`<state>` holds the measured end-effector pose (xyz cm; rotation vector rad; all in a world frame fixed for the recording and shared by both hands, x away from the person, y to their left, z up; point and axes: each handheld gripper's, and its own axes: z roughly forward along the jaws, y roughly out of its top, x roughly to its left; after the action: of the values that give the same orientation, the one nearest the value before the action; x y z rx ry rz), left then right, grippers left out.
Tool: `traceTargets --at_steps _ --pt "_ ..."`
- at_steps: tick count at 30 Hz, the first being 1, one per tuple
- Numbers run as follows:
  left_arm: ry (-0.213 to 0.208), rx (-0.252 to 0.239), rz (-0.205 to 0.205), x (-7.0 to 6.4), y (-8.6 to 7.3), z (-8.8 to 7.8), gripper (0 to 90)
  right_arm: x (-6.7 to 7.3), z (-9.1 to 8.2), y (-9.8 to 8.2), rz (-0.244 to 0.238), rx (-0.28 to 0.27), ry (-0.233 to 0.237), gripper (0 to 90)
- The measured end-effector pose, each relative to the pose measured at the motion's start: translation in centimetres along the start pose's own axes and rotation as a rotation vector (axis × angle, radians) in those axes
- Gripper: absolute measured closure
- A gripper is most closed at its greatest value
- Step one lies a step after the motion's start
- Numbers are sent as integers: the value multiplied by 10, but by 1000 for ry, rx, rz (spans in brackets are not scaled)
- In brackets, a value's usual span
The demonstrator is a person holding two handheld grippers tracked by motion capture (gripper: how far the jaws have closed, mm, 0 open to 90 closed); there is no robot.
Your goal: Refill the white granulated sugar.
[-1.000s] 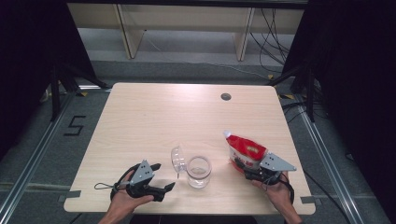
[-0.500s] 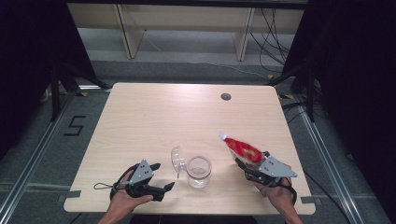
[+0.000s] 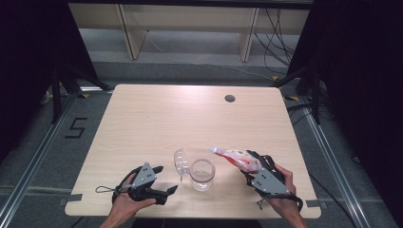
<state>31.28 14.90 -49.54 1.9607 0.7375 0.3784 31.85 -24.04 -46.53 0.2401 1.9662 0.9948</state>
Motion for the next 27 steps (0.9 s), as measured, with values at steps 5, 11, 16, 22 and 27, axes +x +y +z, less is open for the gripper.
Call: traceTargets --at_steps 5,11,16,22,27 --pt "0 -1 -18 -1 0 1 152 5 -2 5 -173 50 -39 448" --pt "1 0 13 0 0 1 152 11 -4 12 -267 65 -48 449" --pt "7 4 -4 -1 -1 1 152 14 -4 15 -361 74 -65 450" --pt "7 17 29 1 0 0 152 17 -5 17 -423 89 -68 452" --pt "5 11 -5 -2 -2 1 152 19 -9 18 -469 105 -81 453"
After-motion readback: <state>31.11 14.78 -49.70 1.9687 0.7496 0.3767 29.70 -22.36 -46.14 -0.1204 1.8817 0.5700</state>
